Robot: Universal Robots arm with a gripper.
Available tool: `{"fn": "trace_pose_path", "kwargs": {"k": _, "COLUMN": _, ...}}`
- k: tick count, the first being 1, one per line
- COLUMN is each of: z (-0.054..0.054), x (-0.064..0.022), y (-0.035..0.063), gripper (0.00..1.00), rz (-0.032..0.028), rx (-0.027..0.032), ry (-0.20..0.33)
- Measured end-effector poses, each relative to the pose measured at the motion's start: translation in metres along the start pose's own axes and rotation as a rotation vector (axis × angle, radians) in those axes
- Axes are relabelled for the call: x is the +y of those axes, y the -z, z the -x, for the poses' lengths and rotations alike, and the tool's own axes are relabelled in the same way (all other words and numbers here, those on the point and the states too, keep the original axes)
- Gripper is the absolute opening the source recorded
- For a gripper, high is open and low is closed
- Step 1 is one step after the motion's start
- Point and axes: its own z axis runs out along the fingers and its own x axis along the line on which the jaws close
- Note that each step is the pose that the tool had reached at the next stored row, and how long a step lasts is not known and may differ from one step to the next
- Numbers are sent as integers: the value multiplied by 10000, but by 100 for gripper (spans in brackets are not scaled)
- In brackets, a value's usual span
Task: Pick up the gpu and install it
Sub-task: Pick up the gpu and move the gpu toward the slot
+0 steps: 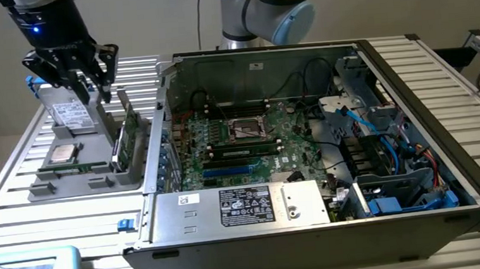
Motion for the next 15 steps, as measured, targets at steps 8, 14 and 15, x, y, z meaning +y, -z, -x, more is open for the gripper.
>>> {"fn": "trace_pose_path", "kwargs": {"k": 8, "z": -2, "x": -14, "y": -143, "gripper": 45, "rz": 106, "rx": 5, "ry": 3}}
{"fn": "trace_pose_path", "kwargs": {"k": 14, "z": -3, "x": -37, "y": -252, "gripper": 45, "rz": 111, "rx": 7, "ry": 18}}
{"fn": "trace_pose_path", "kwargs": {"k": 15, "z": -4, "x": -41, "y": -269, "gripper": 45, "rz": 111, "rx": 9, "ry": 22}}
